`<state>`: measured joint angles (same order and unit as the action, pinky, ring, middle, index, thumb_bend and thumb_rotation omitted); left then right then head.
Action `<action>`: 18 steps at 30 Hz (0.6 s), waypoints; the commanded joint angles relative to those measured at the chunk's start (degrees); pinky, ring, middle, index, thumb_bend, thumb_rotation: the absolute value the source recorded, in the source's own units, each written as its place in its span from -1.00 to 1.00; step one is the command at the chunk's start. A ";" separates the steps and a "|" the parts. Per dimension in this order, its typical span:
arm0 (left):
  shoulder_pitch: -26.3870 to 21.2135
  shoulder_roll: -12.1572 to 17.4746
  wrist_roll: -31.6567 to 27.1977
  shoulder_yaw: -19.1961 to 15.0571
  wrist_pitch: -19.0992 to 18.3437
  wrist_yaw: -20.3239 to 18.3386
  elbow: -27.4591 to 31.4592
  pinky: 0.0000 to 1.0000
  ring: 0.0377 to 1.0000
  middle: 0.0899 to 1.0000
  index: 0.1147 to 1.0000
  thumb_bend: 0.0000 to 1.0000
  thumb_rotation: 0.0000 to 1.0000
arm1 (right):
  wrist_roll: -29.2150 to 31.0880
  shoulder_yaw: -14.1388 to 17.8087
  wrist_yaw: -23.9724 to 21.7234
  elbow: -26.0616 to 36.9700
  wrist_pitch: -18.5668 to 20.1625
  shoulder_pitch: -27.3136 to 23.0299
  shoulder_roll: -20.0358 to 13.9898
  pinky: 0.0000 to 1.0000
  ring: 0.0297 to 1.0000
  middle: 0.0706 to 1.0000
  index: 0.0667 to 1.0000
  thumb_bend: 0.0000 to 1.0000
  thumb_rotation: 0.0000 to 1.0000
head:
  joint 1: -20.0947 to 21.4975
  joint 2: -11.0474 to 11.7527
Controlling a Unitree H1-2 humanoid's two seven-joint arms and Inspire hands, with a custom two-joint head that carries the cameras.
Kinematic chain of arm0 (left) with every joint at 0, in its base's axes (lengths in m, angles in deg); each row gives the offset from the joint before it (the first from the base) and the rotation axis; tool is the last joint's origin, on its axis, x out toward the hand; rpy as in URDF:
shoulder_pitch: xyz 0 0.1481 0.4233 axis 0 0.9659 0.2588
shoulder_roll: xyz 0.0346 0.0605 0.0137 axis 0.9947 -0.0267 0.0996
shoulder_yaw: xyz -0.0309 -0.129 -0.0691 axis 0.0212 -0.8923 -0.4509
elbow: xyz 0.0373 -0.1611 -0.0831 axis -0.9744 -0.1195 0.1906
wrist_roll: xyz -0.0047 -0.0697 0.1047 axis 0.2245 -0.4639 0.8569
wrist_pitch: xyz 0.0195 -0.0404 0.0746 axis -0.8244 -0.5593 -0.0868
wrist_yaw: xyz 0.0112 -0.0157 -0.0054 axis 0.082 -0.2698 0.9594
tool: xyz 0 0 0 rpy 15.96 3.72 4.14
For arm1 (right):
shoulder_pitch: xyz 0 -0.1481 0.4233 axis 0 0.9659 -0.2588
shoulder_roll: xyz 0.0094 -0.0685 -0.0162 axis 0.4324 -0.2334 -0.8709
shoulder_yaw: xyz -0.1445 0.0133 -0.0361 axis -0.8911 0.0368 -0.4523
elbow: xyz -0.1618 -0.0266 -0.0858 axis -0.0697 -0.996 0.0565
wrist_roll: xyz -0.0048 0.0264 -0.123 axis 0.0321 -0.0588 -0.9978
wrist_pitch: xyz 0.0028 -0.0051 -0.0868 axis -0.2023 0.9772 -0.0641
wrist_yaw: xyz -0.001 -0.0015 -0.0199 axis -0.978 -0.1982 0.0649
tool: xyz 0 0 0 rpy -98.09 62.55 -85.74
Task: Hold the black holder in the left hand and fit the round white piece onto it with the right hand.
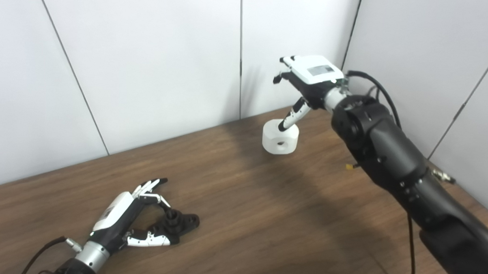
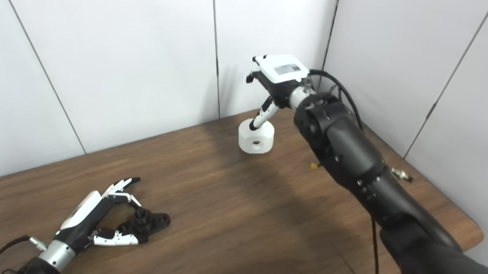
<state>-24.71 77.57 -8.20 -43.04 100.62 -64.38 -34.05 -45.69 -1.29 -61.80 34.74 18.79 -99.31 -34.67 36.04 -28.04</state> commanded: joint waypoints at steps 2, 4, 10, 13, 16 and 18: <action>4.88 2.26 1.82 1.67 -3.24 -5.35 -4.82 1.00 1.00 0.93 -0.17 0.05 -0.88 | -3.28 -0.53 -3.65 -2.12 1.04 -5.41 -1.91 0.80 0.99 0.94 0.53 0.86 -0.19 | -0.08 0.02; 4.90 2.35 1.80 1.73 -3.11 -5.40 -4.80 1.00 1.00 0.93 -0.17 0.05 -0.89 | -2.84 -0.71 -5.41 -4.20 1.05 -6.57 -1.77 0.83 1.00 0.94 0.53 0.89 -0.22 | -0.08 0.02; 5.03 2.48 1.73 1.65 -3.38 -5.69 -4.40 1.00 1.00 0.93 -0.17 0.05 -0.89 | -0.08 -1.04 -10.02 -8.36 0.71 -9.30 -1.53 0.77 1.00 0.98 0.57 1.00 -0.23 | -0.76 -0.05; 5.19 2.52 1.57 1.65 -3.59 -5.94 -4.03 1.00 1.00 0.93 -0.17 0.05 -0.88 | 0.31 -1.62 -11.22 -9.37 0.37 -10.22 -1.57 0.83 1.00 0.98 0.58 1.00 -0.22 | -0.84 -0.11; 5.24 2.51 1.43 1.70 -3.81 -6.11 -3.95 1.00 1.00 0.94 -0.17 0.05 -0.88 | 0.41 -2.45 -12.45 -10.51 0.55 -11.19 -1.45 0.93 1.00 1.00 0.60 1.00 -0.23 | -0.84 -0.11; 5.27 2.47 1.34 1.74 -3.65 -6.23 -3.92 1.00 1.00 0.94 -0.17 0.05 -0.88 | 0.61 -2.94 -13.41 -10.93 0.80 -11.48 -1.44 0.98 1.00 1.00 0.62 1.00 -0.26 | -0.84 -0.11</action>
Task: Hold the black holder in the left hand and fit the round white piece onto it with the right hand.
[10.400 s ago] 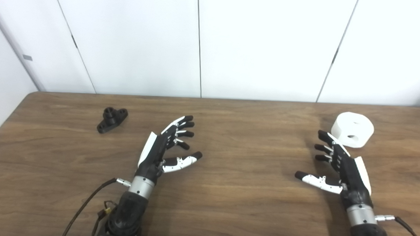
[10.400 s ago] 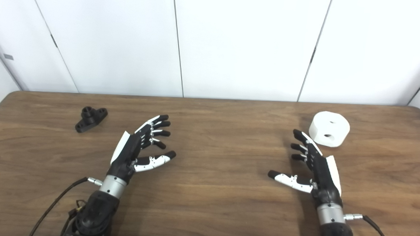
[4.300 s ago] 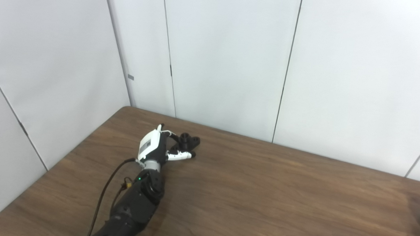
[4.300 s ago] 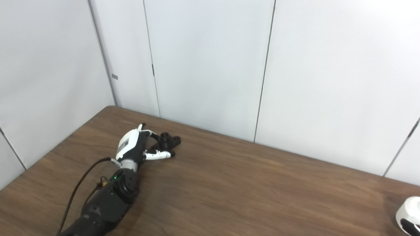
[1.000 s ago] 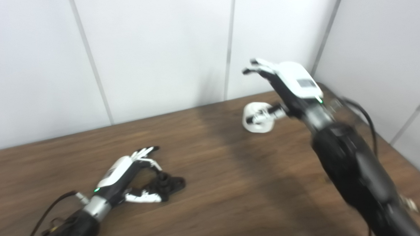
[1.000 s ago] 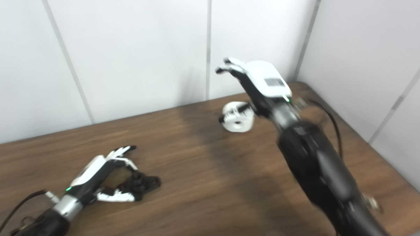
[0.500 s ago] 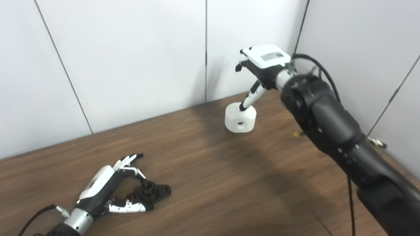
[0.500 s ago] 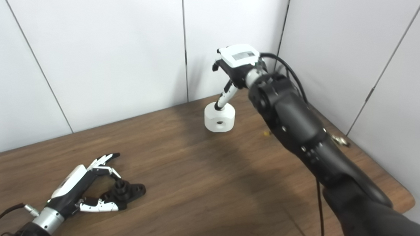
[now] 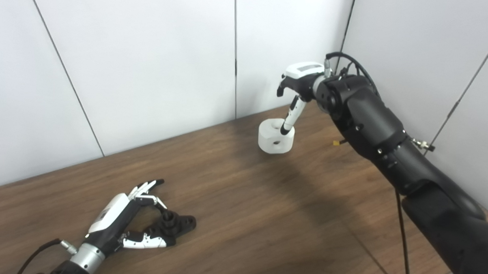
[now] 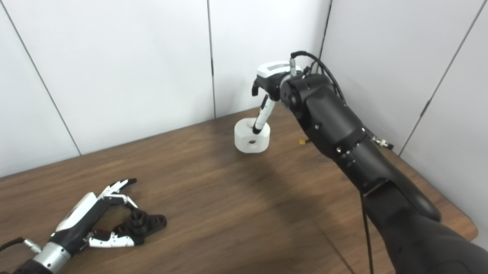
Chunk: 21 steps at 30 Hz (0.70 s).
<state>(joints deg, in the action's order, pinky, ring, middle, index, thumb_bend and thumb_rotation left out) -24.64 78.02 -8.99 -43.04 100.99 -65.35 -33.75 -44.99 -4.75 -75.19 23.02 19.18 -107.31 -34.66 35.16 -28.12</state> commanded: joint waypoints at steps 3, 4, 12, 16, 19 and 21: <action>5.25 2.00 2.25 1.86 -3.92 -5.25 -4.17 1.00 1.00 0.94 -0.17 0.05 -0.88 | -0.02 -0.26 -0.87 0.13 0.27 -3.72 -1.58 0.99 1.00 1.00 0.63 1.00 -0.29 | 0.04 -0.02; 5.29 2.04 2.31 1.90 -3.96 -5.28 -4.05 1.00 1.00 0.94 -0.17 0.05 -0.88 | -0.10 -0.51 -1.09 -0.01 0.21 -3.80 -1.61 0.99 1.00 1.00 0.63 1.00 -0.30 | -0.74 -0.12; 5.82 1.83 2.05 1.75 -3.99 -5.12 -3.67 1.00 1.00 0.93 -0.17 0.05 -0.88 | 0.48 -1.79 -0.93 -2.37 -0.26 -3.55 -1.77 0.97 1.00 1.00 0.63 1.00 -0.35 | -1.36 -0.01; 6.08 1.98 2.60 1.98 -4.17 -5.01 -2.99 1.00 1.00 0.93 -0.17 0.05 -0.88 | 0.82 -2.47 -0.14 -3.29 -0.97 -3.28 -1.77 0.92 1.00 1.00 0.62 1.00 -0.37 | -1.59 0.04; 6.03 1.95 2.75 2.03 -3.98 -4.76 -3.46 1.00 1.00 0.93 -0.17 0.05 -0.88 | 1.26 -2.91 0.96 -4.09 -1.74 -3.10 -1.60 0.91 1.00 1.00 0.60 1.00 -0.37 | -1.66 0.04; 6.17 2.03 2.78 2.05 -4.10 -4.83 -3.29 1.00 1.00 0.93 -0.17 0.05 -0.88 | 1.15 -3.23 1.20 -4.25 -1.55 -3.02 -1.25 0.96 1.00 1.00 0.60 0.98 -0.38 | -1.72 -0.12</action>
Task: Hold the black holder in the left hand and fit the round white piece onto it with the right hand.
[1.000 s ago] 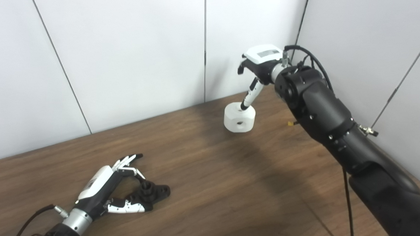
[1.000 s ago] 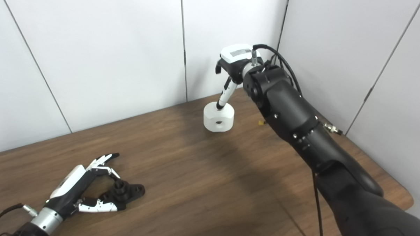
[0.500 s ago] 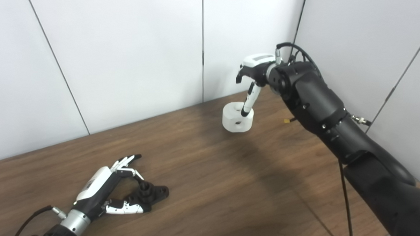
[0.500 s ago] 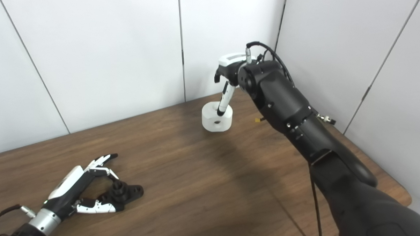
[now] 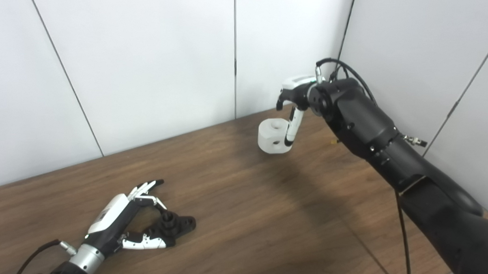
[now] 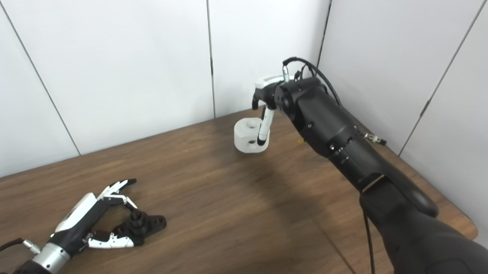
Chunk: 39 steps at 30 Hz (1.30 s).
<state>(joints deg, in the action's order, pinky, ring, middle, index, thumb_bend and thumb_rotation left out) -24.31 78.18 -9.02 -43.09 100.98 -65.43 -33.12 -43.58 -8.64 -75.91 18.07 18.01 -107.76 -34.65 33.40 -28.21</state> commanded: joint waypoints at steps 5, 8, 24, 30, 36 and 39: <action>6.11 2.08 2.98 2.19 -3.90 -4.65 -3.51 1.00 1.00 0.94 -0.17 0.05 -0.88 | -0.43 -0.26 2.79 -0.24 -0.55 -2.68 -0.87 1.00 1.00 1.00 0.58 0.96 -0.38 | 0.03 -0.14; 6.21 2.15 2.88 2.16 -3.58 -4.61 -3.59 1.00 1.00 0.94 -0.17 0.05 -0.88 | -0.58 -0.65 3.58 -0.90 -0.69 -2.71 -0.76 1.00 1.00 1.00 0.58 0.94 -0.37 | -0.04 -0.12; 7.85 3.13 2.04 1.79 -4.45 -5.71 -0.56 1.00 1.00 0.94 -0.17 0.05 -0.88 | 0.38 -1.89 9.38 -5.61 -1.99 -3.29 -0.37 0.95 1.00 0.96 0.57 0.89 -0.37 | -0.68 -1.12; 8.06 3.20 1.63 1.66 -4.44 -5.97 -0.38 1.00 1.00 0.94 -0.17 0.05 -0.88 | 0.68 -2.47 9.63 -6.50 -1.98 -3.63 -0.22 0.97 1.00 0.95 0.59 0.88 -0.37 | -0.62 -1.44; 8.37 3.26 1.62 1.52 -4.45 -5.81 -0.08 1.00 1.00 0.93 -0.17 0.05 -0.88 | 1.09 -2.65 10.03 -6.94 -1.76 -3.19 -0.23 0.96 1.00 0.94 0.58 0.88 -0.35 | -0.59 -1.77; 8.37 3.32 1.72 1.57 -4.75 -6.01 0.14 1.00 1.00 0.94 -0.17 0.05 -0.88 | 1.13 -2.73 10.61 -7.37 -1.66 -2.82 -0.13 0.94 1.00 0.93 0.57 0.90 -0.35 | -0.59 -1.77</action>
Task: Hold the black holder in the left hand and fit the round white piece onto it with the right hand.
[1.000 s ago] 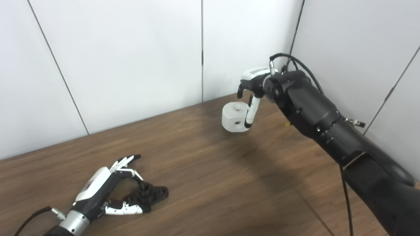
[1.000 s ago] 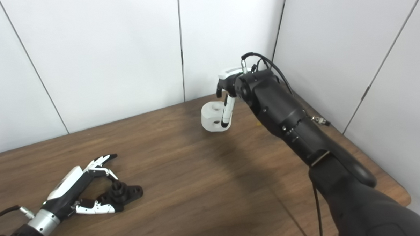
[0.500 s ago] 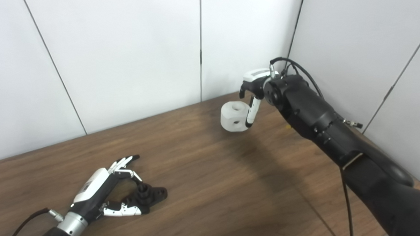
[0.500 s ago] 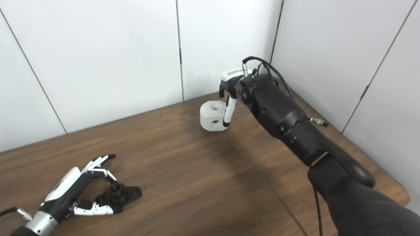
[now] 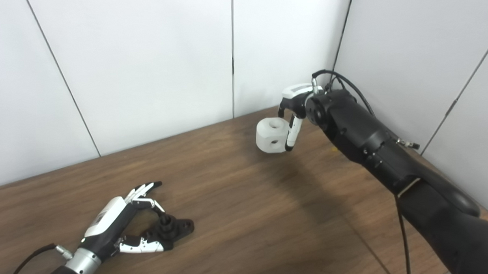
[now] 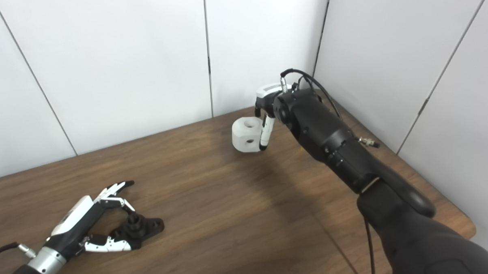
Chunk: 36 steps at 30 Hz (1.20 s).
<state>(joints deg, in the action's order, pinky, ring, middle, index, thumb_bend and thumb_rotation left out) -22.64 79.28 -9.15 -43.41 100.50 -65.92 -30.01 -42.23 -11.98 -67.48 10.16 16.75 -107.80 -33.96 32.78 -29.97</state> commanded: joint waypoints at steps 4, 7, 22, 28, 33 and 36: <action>6.76 2.18 1.76 1.79 -4.32 -5.55 -2.82 1.00 1.00 0.93 -0.17 0.05 -0.88 | 0.26 0.65 3.11 0.46 -0.40 -2.13 -0.73 0.91 0.98 0.92 0.55 0.91 -0.36 | -0.03 -0.24; 6.91 2.29 1.99 1.87 -4.13 -5.44 -2.54 1.00 1.00 0.94 -0.17 0.05 -0.88 | 0.51 0.66 3.28 0.73 0.01 -1.70 -0.63 0.91 0.98 0.91 0.55 0.90 -0.36 | -0.13 -0.35; 7.60 2.47 1.95 1.88 -4.00 -5.52 -1.76 1.00 1.00 0.92 -0.17 0.05 -0.88 | 1.42 0.58 4.76 0.52 0.66 -0.98 0.34 0.91 0.98 0.92 0.56 0.91 -0.34 | -0.47 -0.94; 7.75 2.56 1.55 1.84 -3.66 -5.79 -1.75 1.00 1.00 0.92 -0.17 0.05 -0.88 | 2.17 0.50 5.99 -0.52 0.43 -1.02 0.97 0.92 0.97 0.90 0.56 0.94 -0.33 | -0.61 -1.29; 7.79 2.67 2.07 2.05 -3.37 -5.49 -1.74 1.00 1.00 0.93 -0.17 0.05 -0.88 | 2.36 0.56 9.17 -0.82 -0.81 -0.67 1.38 0.85 0.90 0.84 0.45 0.88 -0.39 | -0.70 -1.49; 7.79 2.70 2.56 2.20 -3.29 -5.16 -1.70 1.00 1.00 0.92 -0.17 0.05 -0.88 | 2.56 1.31 15.82 -0.78 -3.06 0.51 1.53 0.74 0.77 0.68 0.05 0.42 -0.61 | -0.70 -1.49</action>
<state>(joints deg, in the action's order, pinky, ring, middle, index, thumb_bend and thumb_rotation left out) -21.44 79.88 -9.09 -43.51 100.43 -66.14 -28.24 -39.60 -11.96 -56.15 8.28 15.19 -105.84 -31.61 32.08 -31.38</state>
